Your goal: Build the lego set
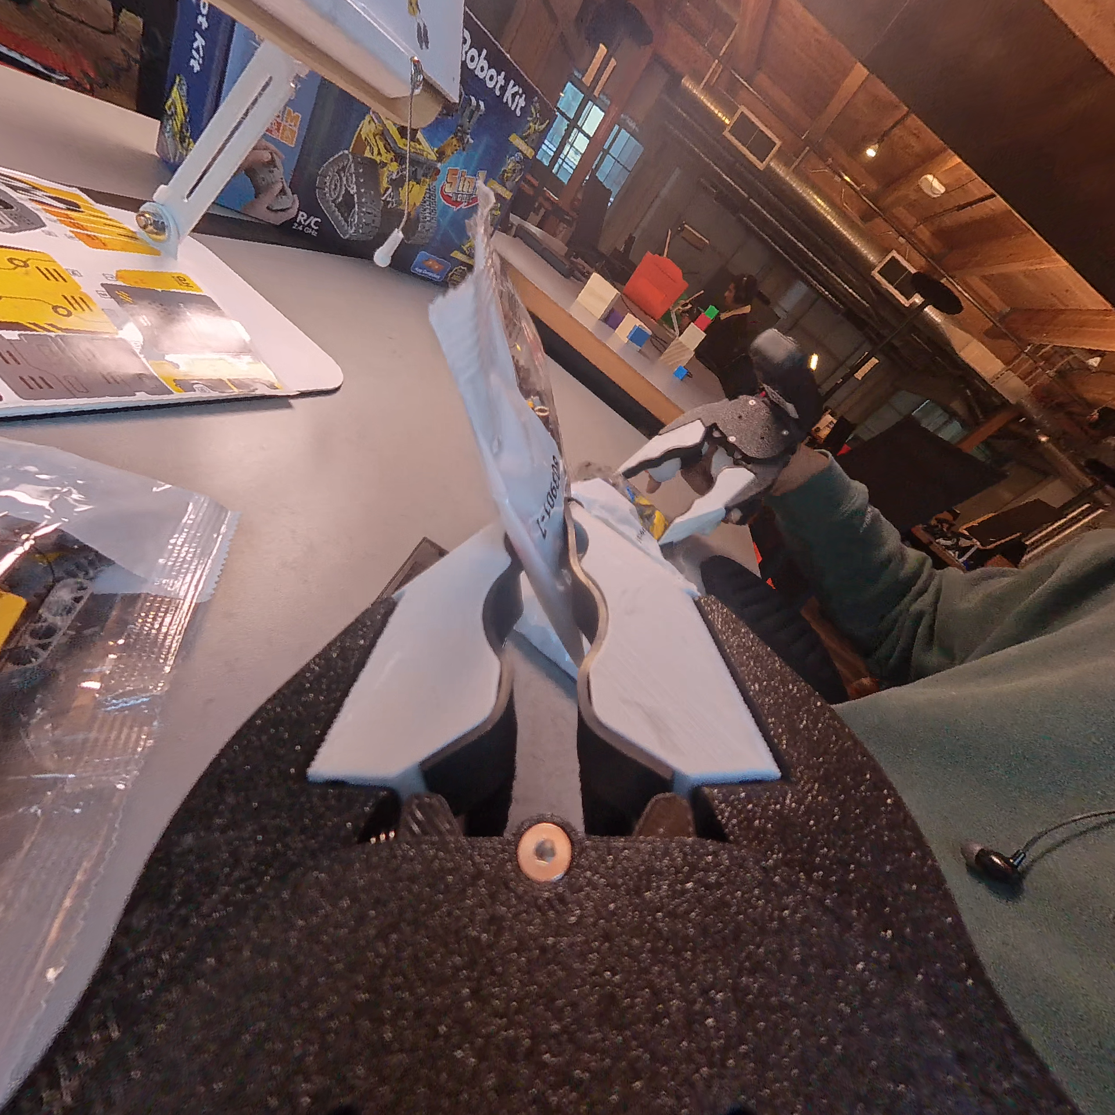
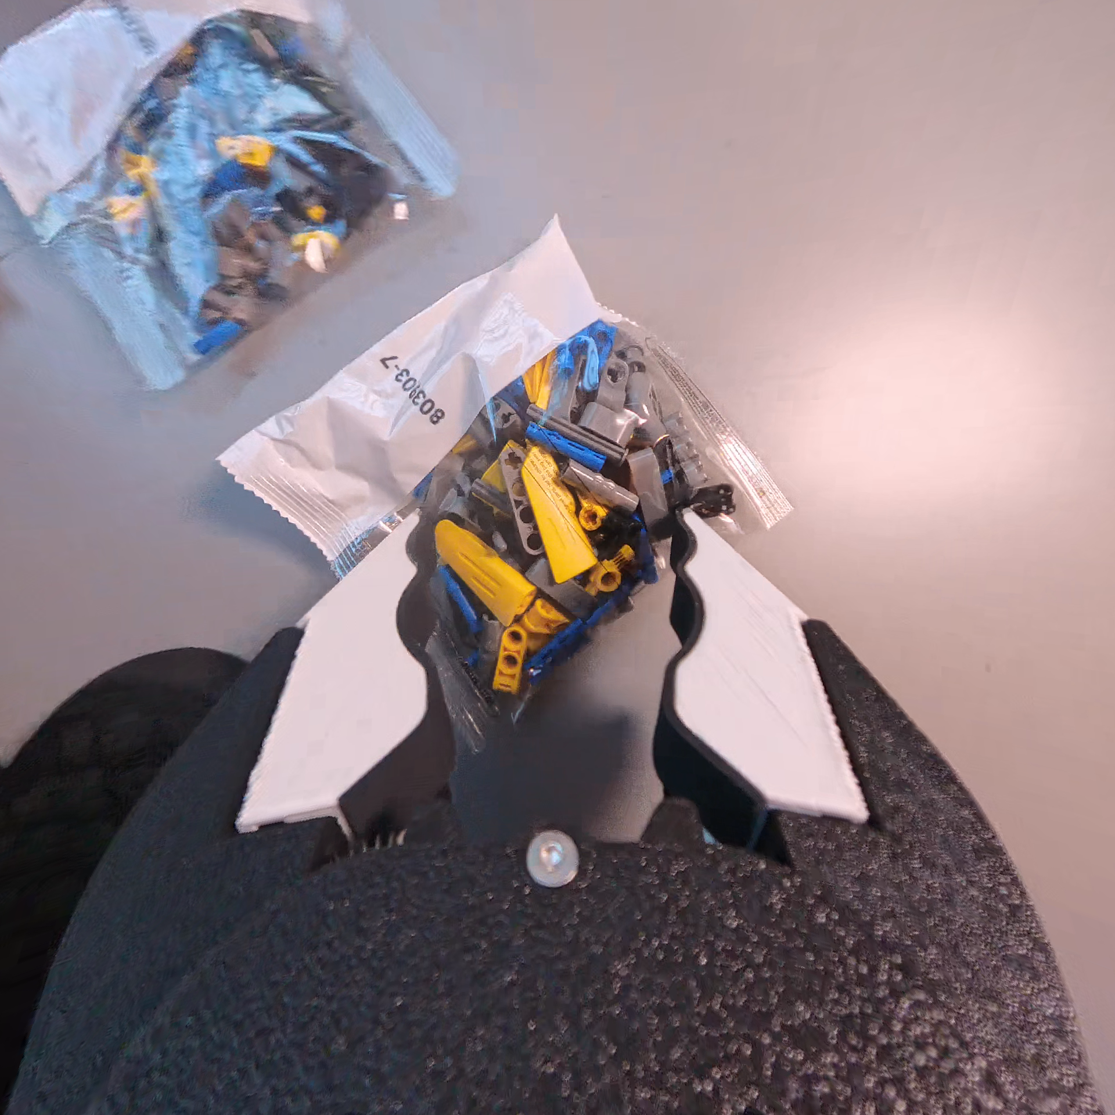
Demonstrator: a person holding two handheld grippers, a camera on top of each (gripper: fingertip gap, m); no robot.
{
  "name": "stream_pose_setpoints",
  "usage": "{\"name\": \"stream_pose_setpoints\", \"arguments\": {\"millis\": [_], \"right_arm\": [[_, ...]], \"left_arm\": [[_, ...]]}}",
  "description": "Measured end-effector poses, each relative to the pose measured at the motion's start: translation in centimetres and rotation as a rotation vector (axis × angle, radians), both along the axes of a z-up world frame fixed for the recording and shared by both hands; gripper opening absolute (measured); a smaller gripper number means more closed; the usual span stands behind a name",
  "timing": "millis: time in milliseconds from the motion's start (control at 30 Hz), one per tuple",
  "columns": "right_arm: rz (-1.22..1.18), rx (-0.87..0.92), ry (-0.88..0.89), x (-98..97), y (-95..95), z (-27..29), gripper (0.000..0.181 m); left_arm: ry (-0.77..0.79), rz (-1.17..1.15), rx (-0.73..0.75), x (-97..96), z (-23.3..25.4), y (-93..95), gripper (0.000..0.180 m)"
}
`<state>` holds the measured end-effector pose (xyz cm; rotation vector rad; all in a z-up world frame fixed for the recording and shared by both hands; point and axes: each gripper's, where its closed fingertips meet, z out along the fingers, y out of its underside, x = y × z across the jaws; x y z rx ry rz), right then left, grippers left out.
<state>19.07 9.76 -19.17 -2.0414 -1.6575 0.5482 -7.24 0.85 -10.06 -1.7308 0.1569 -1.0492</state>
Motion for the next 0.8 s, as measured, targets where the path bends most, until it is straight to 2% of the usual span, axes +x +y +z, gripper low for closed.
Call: {"name": "stream_pose_setpoints", "arguments": {"millis": [200,333,500,667,800], "right_arm": [[0.218,0.036,-0.048,-4.8,-7.5,0.3,0.074],[0.306,0.005,0.048,-6.9,-8.8,3.1,0.071],[0.323,0.076,0.116,-10.1,-6.7,5.0,0.070],[0.363,0.069,0.286,-15.5,-7.0,6.5,0.066],[0.413,0.049,0.280,-17.5,-7.2,5.9,0.058]], "left_arm": [[-0.002,0.022,0.002,-0.7,0.1,0.3,0.008],[-0.011,0.077,0.033,-2.4,1.1,0.2,0.008],[-0.042,0.114,0.039,-3.7,1.6,0.2,0.008],[-0.081,0.043,0.032,-2.1,1.8,-0.2,0.008],[-0.032,-0.034,-0.041,-0.4,0.2,-0.6,0.008]]}}
